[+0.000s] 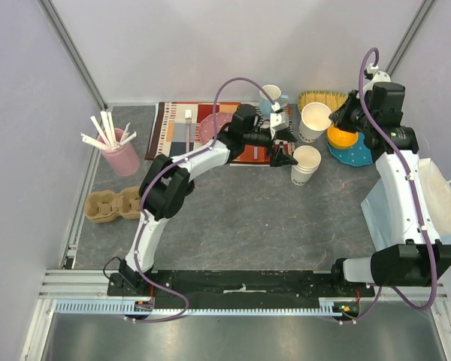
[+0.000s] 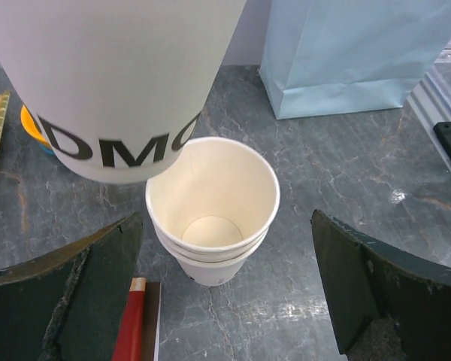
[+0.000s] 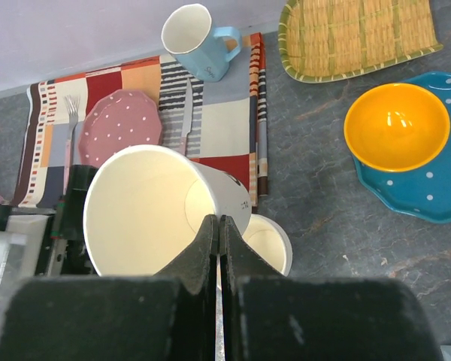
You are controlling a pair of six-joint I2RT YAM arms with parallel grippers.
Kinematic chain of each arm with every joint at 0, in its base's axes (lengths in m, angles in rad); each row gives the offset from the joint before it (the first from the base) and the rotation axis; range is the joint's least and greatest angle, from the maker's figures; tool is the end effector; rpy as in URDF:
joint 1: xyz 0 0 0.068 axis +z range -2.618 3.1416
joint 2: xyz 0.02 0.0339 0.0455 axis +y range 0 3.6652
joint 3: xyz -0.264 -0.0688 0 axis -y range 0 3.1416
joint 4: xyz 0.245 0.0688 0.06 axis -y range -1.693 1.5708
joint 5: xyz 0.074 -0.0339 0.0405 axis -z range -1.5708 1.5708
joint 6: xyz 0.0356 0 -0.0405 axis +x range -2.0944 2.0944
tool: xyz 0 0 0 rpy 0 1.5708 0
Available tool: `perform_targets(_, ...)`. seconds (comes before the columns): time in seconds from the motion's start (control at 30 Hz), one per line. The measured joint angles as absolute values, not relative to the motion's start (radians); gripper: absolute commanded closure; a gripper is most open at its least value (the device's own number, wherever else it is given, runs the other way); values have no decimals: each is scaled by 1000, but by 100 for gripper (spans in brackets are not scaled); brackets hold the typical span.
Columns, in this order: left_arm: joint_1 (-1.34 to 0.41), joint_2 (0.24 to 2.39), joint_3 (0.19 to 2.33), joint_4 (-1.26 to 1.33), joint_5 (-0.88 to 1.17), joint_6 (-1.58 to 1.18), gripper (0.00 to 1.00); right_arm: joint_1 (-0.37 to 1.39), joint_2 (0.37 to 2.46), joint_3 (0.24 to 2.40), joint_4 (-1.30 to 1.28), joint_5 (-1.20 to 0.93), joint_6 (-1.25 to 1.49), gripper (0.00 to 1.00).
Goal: Pack the takeout coffee
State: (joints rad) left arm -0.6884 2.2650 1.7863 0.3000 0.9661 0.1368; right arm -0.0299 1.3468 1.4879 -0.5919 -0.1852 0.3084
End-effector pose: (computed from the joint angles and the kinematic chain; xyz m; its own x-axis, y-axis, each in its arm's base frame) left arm 0.3882 -0.3573 0.2401 -0.0015 0.1016 -0.9948 0.9959 -0.0900 -0.0107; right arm 0.2937 -0.0022 0.4173 -0.4563 0.3121 -0.8333 0.0023 0.9369 0.3497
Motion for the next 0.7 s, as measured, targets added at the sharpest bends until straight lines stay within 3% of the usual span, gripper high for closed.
perform_targets(0.37,-648,2083,1793,-78,915,192,0,-2,1347,1549,-591,-233,330,100)
perform_targets(0.7,-519,1837,1776,-513,808,250,1,184,1377,1649,-575,-238,347,100)
